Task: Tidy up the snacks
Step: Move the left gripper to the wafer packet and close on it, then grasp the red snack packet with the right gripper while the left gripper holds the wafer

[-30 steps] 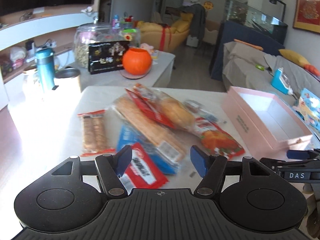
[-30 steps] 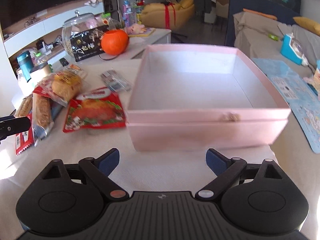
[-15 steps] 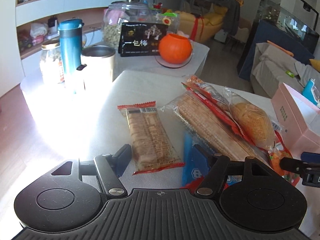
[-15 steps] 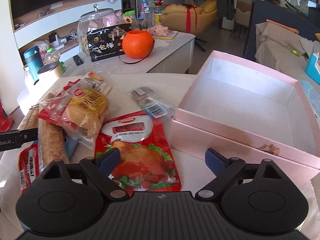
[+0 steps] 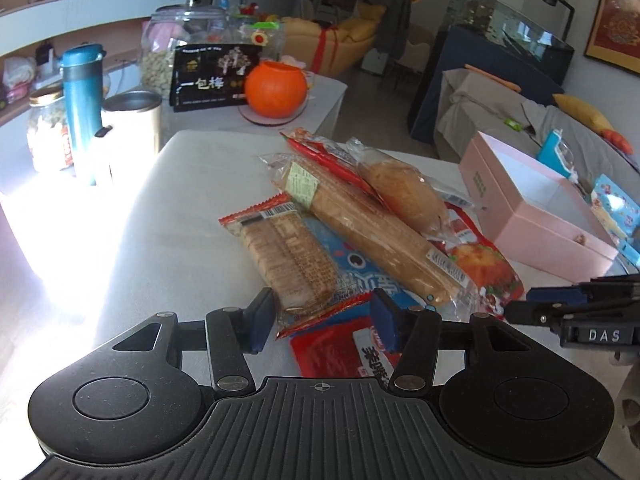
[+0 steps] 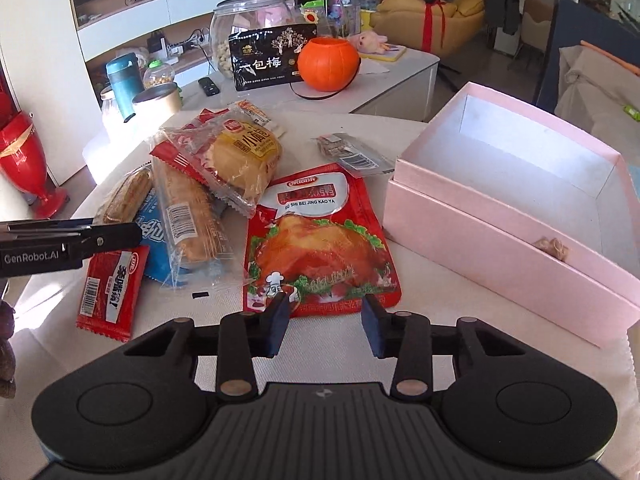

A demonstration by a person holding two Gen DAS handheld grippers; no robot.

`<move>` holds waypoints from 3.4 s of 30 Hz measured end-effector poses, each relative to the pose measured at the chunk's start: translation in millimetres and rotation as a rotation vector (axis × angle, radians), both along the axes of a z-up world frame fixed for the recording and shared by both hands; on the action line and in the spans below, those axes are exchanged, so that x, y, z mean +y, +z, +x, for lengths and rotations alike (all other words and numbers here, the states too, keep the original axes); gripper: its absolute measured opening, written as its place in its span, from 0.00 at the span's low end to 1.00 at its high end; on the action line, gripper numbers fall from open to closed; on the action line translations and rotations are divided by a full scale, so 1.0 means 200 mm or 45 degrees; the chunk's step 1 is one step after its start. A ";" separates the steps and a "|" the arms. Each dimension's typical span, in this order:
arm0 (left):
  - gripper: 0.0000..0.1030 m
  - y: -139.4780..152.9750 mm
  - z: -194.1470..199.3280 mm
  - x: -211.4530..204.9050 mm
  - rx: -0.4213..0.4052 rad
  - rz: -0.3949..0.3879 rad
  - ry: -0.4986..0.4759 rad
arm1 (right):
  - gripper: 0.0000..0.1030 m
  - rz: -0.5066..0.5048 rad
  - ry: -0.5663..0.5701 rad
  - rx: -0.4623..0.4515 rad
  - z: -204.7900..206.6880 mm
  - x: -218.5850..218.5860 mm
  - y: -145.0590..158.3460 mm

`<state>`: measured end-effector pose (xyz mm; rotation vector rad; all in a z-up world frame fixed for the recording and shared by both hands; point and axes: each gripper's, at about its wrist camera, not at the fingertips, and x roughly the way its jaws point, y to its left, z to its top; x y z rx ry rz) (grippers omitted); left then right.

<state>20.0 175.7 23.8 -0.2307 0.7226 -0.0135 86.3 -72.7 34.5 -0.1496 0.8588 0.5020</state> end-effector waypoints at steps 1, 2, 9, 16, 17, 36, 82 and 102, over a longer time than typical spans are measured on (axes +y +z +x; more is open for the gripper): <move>0.55 0.00 -0.01 0.00 0.008 -0.002 -0.021 | 0.39 0.019 -0.001 0.011 -0.01 -0.01 0.01; 0.55 0.00 -0.02 0.00 0.011 0.000 -0.039 | 0.40 0.037 0.003 0.019 -0.01 -0.02 0.01; 0.55 0.03 -0.05 0.03 0.022 0.075 -0.001 | 0.63 0.047 0.011 -0.023 -0.02 0.03 0.03; 0.56 0.11 -0.14 0.05 -0.030 -0.032 0.054 | 0.71 0.060 -0.038 -0.068 0.00 -0.06 0.00; 0.56 0.11 -0.14 0.06 -0.034 -0.035 0.071 | 0.71 0.071 -0.043 -0.064 0.00 -0.07 0.00; 0.55 0.07 -0.23 0.20 0.092 -0.038 0.117 | 0.73 0.194 0.208 0.056 -0.26 0.12 0.06; 0.40 -0.01 -0.24 0.20 0.081 -0.105 0.107 | 0.82 -0.053 0.179 -0.118 -0.43 0.67 -0.08; 0.39 -0.01 -0.26 -0.24 0.066 -0.163 -0.189 | 0.75 -0.046 0.109 -0.017 -0.24 -0.13 -0.06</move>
